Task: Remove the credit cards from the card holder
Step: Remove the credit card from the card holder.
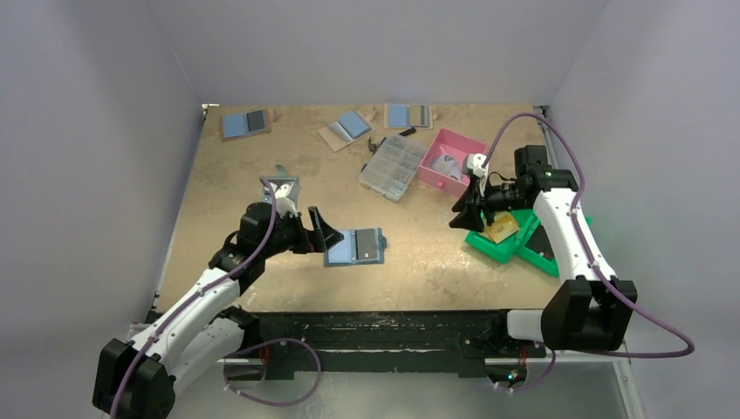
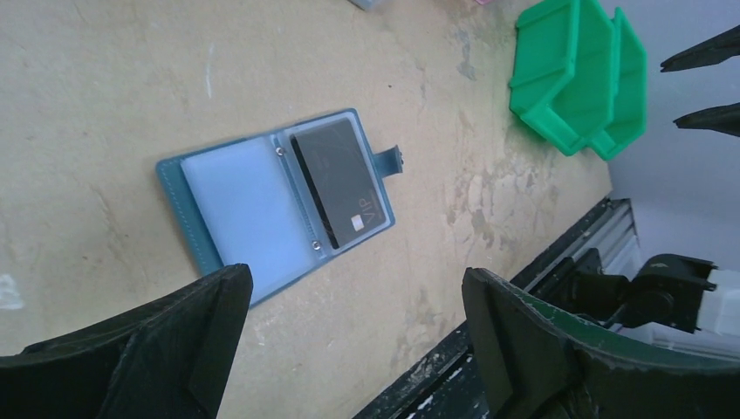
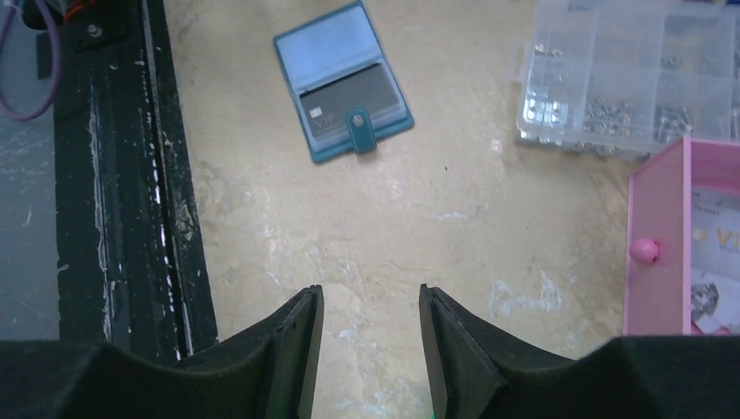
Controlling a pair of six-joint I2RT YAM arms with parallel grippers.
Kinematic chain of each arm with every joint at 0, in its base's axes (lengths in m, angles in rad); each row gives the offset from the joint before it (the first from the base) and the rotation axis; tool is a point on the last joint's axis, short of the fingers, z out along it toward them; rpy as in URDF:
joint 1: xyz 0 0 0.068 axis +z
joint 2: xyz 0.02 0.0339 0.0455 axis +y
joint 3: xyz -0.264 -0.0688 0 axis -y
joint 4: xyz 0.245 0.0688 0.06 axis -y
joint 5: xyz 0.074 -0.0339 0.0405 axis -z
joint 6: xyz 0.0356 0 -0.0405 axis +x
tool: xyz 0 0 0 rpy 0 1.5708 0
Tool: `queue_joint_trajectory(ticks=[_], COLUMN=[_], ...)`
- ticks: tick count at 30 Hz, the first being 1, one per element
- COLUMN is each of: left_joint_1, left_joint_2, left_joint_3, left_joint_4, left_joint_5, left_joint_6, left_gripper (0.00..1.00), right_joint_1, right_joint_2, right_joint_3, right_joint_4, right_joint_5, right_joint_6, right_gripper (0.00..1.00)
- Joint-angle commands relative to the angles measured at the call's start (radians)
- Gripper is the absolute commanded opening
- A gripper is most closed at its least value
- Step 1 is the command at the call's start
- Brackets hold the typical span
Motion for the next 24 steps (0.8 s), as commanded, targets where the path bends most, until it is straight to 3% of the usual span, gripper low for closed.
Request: queue_joint_trajectory(ticks=[1, 10, 24], left_joint_1=[0.005, -0.023, -0.138], left_joint_2=[-0.025, 0.005, 0.097], left_joint_3=[-0.067, -0.119, -0.136], left_joint_4=[0.204, 0.302, 0.428], left_joint_5=[0.101, 0.106, 0.011], left_joint_6=[-0.153, -0.226, -0.279], left_gripper=[0.99, 0.95, 0.95], right_joint_1=[0.018, 0.08, 0.168], right_joint_2=[-0.013, 0.027, 0.034], right_joint_3=[-0.017, -0.08, -0.134], right_joint_4=[0.035, 0.045, 0.125], right_joint_5=[-0.108, -0.173, -0.142], right_joint_6=[-0.046, -0.096, -0.069], right_gripper=[0.52, 0.52, 0.54])
